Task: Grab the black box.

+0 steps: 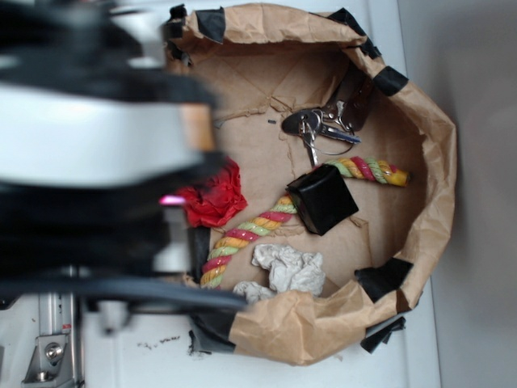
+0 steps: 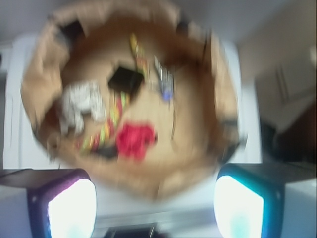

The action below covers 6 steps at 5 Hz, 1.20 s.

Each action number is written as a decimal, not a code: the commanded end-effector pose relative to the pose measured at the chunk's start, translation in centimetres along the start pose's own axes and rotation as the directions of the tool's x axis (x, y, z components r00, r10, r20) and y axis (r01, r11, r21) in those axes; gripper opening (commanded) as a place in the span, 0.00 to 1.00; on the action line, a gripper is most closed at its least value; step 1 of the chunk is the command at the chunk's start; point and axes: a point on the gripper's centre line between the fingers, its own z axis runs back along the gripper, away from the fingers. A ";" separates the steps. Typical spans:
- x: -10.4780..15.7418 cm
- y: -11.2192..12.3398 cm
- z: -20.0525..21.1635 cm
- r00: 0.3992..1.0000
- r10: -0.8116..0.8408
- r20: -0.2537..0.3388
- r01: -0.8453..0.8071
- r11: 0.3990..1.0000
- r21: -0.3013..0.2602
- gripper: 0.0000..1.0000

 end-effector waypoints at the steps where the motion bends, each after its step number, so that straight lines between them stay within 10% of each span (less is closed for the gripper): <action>1: 5.6 -1.0 -2.4 0.899 -0.426 0.099 0.428 0.904 0.003 1.00; 3: 5.2 -0.1 -7.1 0.742 -0.667 0.063 0.670 0.736 -0.094 1.00; 4: 3.8 -0.3 -9.9 0.741 -0.667 0.083 0.657 0.692 -0.299 1.00; 6: 3.2 -0.3 -11.4 0.720 -0.676 0.157 0.686 0.657 -0.313 1.00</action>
